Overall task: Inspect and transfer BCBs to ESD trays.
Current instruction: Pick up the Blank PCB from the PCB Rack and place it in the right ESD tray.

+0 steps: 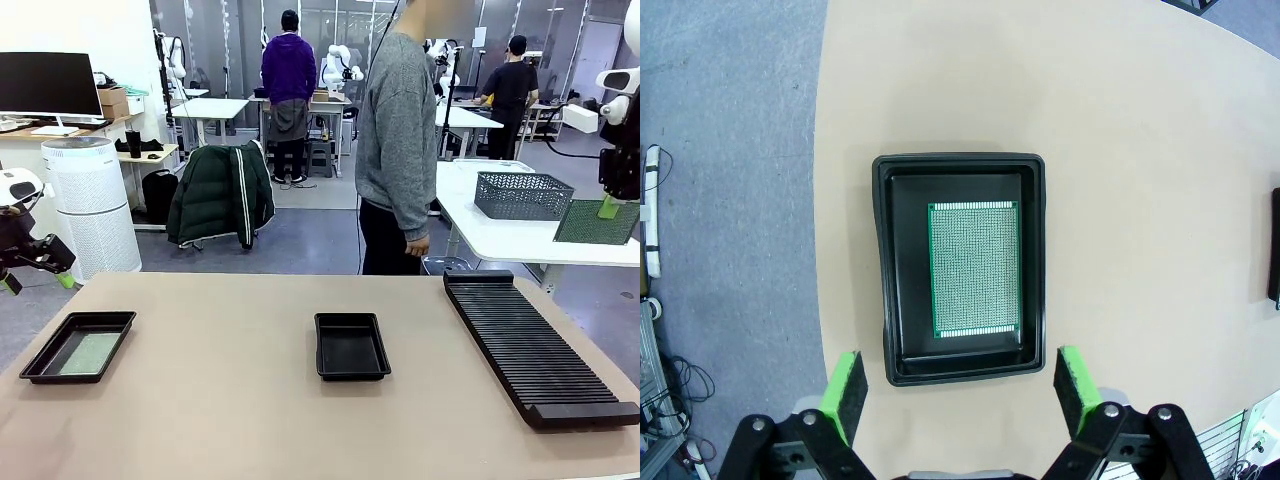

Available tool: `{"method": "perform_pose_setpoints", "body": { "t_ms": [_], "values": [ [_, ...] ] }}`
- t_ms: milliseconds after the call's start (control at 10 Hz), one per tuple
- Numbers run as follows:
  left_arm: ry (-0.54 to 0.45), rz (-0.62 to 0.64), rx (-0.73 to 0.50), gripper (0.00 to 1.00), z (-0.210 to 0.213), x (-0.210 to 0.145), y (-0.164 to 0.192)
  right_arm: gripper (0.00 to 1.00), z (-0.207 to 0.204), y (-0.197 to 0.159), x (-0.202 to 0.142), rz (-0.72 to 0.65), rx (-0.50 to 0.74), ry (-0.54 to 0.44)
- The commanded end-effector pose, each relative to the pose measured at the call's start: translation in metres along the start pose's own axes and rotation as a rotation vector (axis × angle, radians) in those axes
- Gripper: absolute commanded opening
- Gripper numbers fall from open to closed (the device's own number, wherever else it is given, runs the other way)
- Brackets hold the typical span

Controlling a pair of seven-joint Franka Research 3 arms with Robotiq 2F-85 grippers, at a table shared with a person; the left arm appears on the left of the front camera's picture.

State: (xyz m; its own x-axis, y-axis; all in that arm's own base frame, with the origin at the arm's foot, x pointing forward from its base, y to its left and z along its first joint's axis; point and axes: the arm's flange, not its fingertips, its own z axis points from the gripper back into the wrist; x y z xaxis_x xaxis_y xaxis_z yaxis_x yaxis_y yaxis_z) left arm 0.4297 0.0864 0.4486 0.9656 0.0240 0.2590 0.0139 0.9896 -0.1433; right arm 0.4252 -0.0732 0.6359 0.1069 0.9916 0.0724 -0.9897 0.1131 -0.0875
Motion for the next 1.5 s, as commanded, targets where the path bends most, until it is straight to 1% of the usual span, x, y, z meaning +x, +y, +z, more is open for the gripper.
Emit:
{"method": "perform_pose_setpoints", "body": {
  "t_ms": [0, 100, 1200, 1300, 1400],
  "values": [
    [0.002, -0.004, 0.005, 1.00, -0.001, 0.000, 0.003, 0.02, 0.005, 0.005, 0.001, -0.049, -0.005, -0.034],
    [0.002, -0.004, 0.005, 1.00, -0.001, 0.000, 0.003, 0.02, 0.000, 0.000, 0.000, 0.000, 0.000, 0.000],
    [0.002, -0.004, 0.005, 1.00, -0.001, 0.000, 0.003, 0.02, 0.000, 0.000, 0.000, 0.000, 0.000, 0.000],
    [0.002, -0.004, 0.005, 1.00, -0.001, 0.000, 0.003, 0.02, 0.001, 0.000, 0.000, -0.009, -0.002, -0.005],
    [0.002, -0.004, 0.005, 1.00, -0.001, 0.000, 0.003, 0.02, -0.004, 0.000, 0.017, -0.108, 0.032, -0.052]
  ]
}}
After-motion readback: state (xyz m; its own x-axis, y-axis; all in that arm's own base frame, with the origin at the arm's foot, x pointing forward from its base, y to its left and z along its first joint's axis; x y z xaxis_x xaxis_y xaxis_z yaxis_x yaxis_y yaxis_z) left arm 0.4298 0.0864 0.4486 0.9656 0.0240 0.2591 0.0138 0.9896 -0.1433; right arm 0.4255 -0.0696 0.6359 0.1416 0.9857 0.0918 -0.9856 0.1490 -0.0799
